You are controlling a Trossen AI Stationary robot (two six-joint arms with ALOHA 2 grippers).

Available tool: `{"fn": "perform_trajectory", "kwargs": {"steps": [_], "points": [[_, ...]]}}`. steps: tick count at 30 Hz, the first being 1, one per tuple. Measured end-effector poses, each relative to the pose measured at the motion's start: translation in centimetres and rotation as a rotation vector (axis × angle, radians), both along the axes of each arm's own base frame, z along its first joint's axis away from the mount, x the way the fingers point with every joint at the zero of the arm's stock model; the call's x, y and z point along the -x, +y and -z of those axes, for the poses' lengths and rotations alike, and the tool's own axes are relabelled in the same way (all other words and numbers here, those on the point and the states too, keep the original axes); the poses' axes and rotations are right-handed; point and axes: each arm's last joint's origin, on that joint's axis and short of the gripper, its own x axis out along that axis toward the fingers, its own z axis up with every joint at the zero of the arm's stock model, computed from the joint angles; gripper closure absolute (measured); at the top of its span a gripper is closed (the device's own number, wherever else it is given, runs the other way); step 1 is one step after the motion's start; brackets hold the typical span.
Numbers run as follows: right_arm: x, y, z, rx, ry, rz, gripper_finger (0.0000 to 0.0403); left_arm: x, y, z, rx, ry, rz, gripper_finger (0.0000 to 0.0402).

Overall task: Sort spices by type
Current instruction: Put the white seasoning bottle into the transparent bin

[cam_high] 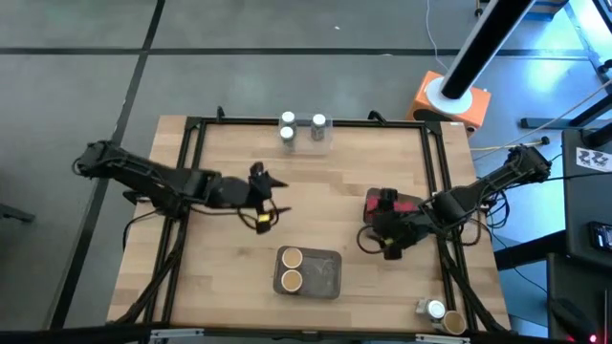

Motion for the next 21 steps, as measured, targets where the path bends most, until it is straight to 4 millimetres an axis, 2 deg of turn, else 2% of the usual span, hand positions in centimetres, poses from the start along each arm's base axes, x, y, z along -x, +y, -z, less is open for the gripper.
{"fn": "perform_trajectory", "kwargs": {"steps": [6,12,17,21], "points": [[1.4,3.0,-1.8,-0.224,0.080,-0.005,0.0114,-0.3,-2.5,2.5,0.007,-0.207,0.105,0.0109],[2.2,7.3,-2.4,-0.373,0.229,0.070,0.0114,-0.5,-4.0,4.4,0.016,-0.260,0.156,0.0109],[2.9,10.5,-1.9,-0.433,0.435,0.208,0.0114,-0.5,-4.4,4.3,0.006,-0.279,0.175,0.0109],[4.2,13.1,-0.1,-0.470,0.642,0.333,0.0114,-0.4,-4.6,4.3,0.013,-0.275,0.182,0.0109]]}}
